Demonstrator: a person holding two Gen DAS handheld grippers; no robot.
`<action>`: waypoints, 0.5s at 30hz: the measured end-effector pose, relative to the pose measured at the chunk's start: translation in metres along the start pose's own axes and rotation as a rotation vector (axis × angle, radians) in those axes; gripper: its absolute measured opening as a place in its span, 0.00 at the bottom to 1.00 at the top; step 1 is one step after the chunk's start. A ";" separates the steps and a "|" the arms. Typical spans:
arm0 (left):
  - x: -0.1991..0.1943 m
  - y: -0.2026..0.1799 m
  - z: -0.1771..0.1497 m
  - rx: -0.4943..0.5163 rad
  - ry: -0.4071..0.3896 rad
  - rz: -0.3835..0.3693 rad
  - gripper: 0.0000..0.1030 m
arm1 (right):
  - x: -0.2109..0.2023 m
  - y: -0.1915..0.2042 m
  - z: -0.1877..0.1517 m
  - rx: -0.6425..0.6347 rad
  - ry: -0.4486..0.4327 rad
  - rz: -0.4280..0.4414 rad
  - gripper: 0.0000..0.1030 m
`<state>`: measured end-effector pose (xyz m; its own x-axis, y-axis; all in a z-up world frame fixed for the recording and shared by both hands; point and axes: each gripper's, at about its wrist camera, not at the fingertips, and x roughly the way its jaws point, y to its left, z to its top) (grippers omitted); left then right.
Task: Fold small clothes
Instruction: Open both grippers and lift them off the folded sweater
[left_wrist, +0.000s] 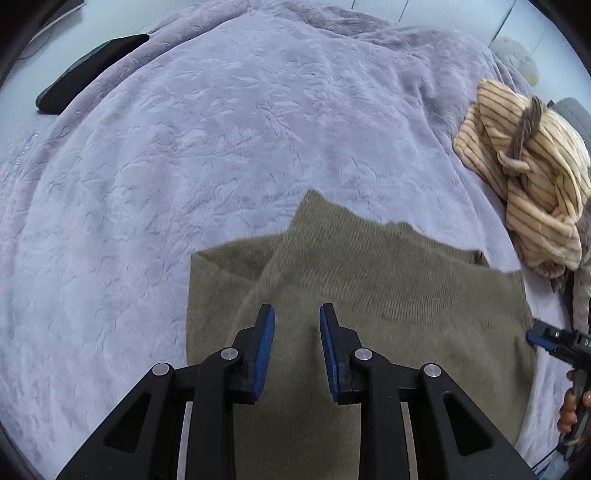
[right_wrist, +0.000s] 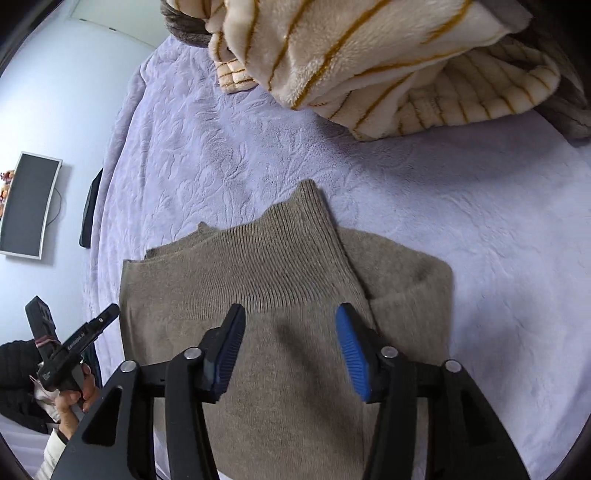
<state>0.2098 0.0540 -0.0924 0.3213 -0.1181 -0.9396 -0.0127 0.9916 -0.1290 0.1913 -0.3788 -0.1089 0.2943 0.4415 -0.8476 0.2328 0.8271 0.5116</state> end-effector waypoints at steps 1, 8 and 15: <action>-0.002 0.000 -0.010 0.004 0.013 -0.002 0.26 | -0.006 -0.001 -0.006 -0.006 0.004 -0.008 0.60; -0.025 -0.008 -0.077 -0.007 0.050 0.017 0.88 | -0.027 0.000 -0.051 -0.023 0.033 -0.036 0.67; -0.047 -0.023 -0.120 -0.004 0.106 0.031 0.88 | -0.044 0.001 -0.096 -0.005 0.047 -0.070 0.77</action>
<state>0.0809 0.0301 -0.0834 0.2190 -0.0927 -0.9713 -0.0249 0.9946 -0.1005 0.0900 -0.3641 -0.0847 0.2338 0.3986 -0.8868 0.2466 0.8580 0.4506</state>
